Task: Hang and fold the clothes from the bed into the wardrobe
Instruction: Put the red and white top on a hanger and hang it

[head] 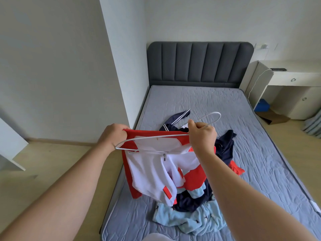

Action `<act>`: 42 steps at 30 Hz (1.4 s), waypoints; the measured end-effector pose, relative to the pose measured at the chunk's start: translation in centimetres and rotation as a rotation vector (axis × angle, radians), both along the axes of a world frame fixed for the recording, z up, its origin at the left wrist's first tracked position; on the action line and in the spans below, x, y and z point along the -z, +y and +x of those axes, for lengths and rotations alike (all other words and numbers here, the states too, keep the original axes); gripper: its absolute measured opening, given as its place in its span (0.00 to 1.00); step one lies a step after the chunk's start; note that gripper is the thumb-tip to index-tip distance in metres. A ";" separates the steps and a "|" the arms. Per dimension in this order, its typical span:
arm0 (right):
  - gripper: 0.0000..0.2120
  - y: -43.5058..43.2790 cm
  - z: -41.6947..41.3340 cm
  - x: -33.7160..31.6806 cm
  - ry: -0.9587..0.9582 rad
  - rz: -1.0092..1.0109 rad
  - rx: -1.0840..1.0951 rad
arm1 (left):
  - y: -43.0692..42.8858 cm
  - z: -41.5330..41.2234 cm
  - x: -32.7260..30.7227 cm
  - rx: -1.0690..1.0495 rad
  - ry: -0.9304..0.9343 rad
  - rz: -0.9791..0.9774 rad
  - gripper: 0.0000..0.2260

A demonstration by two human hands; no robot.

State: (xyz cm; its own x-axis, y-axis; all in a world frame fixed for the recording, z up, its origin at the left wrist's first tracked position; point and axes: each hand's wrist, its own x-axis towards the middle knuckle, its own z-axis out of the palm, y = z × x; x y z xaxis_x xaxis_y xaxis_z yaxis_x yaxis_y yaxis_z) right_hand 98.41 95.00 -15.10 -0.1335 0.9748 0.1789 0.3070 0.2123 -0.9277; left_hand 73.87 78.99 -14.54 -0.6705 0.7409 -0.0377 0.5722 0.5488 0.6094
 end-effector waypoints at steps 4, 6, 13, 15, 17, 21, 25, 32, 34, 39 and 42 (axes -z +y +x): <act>0.28 0.3 0.1 0.4 -0.012 0.004 -0.026 | 0.1 0.2 0.6 0.014 0.045 -0.002 0.17; 0.28 0.5 0.4 0.6 -0.036 0.009 -0.119 | -0.1 -0.2 1.0 0.008 0.062 0.006 0.09; 0.18 0.4 1.8 1.5 -0.027 -0.224 -0.590 | -1.3 -1.3 1.7 -0.091 0.068 0.009 0.05; 0.10 0.2 2.1 1.9 -0.018 -0.241 -0.654 | -1.6 -1.4 2.0 -0.093 0.081 -0.039 0.05; 0.09 0.2 2.2 2.0 -0.001 -0.244 -0.641 | -1.9 -1.3 2.0 -0.078 0.066 -0.079 0.04; 0.11 0.1 2.1 2.2 0.014 -0.244 -0.558 | -2.5 -1.0 1.8 0.007 0.033 -0.154 0.09; 0.10 0.0 2.2 2.5 -0.007 -0.251 -0.546 | -2.9 -1.0 1.7 0.082 -0.082 -0.238 0.17; 0.11 -0.8 2.3 3.0 -0.079 -0.246 -0.527 | -3.4 -1.2 2.1 0.004 -0.225 -0.035 0.19; 0.10 -0.9 2.3 2.9 -0.096 -0.233 -0.517 | -3.4 -1.4 2.0 -0.030 -0.200 0.027 0.20; 0.09 -1.2 1.5 2.5 -0.239 -0.158 -0.511 | -3.3 -1.6 2.0 -0.138 -0.114 0.114 0.20; 0.10 -1.6 1.3 2.7 -0.347 -0.148 -0.540 | -3.5 -1.9 2.5 -0.217 -0.117 0.120 0.19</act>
State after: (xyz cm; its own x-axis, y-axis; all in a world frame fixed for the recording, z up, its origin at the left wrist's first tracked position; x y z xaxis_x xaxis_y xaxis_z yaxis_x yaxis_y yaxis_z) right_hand 99.75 93.42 -17.84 -0.6364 0.7657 -0.0935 0.4799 0.2981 -0.8251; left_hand 71.96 75.44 -17.01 -0.8102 0.5844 -0.0446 0.3713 0.5706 0.7325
